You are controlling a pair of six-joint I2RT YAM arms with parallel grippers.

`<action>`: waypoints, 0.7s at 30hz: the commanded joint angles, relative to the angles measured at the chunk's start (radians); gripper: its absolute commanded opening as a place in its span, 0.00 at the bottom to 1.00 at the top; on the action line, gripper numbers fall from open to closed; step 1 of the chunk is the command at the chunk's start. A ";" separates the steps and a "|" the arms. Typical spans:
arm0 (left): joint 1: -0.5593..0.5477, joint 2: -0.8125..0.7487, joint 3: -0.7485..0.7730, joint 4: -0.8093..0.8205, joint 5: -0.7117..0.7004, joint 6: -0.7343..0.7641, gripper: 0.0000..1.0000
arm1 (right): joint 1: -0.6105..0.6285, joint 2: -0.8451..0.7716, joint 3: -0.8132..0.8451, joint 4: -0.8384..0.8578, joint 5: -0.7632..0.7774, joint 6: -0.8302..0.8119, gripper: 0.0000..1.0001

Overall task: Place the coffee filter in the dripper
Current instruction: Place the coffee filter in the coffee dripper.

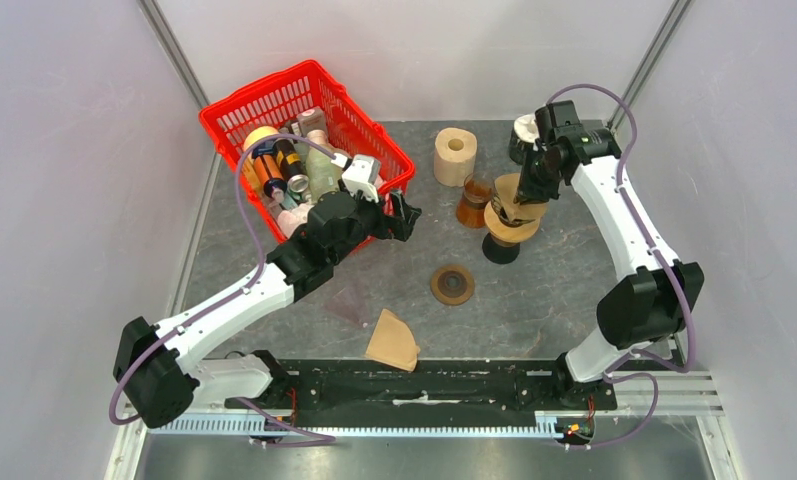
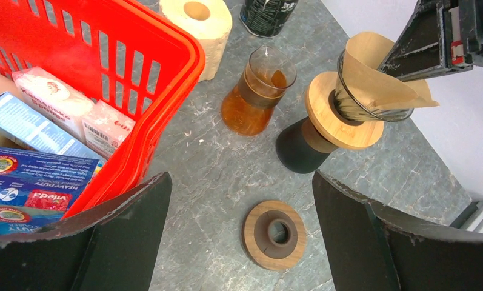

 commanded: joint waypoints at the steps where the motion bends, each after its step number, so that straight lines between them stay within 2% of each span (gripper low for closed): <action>1: 0.004 -0.015 -0.001 0.032 -0.037 -0.005 0.93 | -0.003 0.019 -0.015 -0.021 -0.020 -0.023 0.22; 14: 0.005 -0.005 0.001 0.031 -0.042 -0.005 0.93 | -0.002 0.086 -0.023 0.006 -0.036 -0.038 0.21; 21: 0.003 -0.003 0.001 0.031 -0.041 -0.005 0.93 | -0.001 0.090 -0.028 0.001 0.010 -0.036 0.19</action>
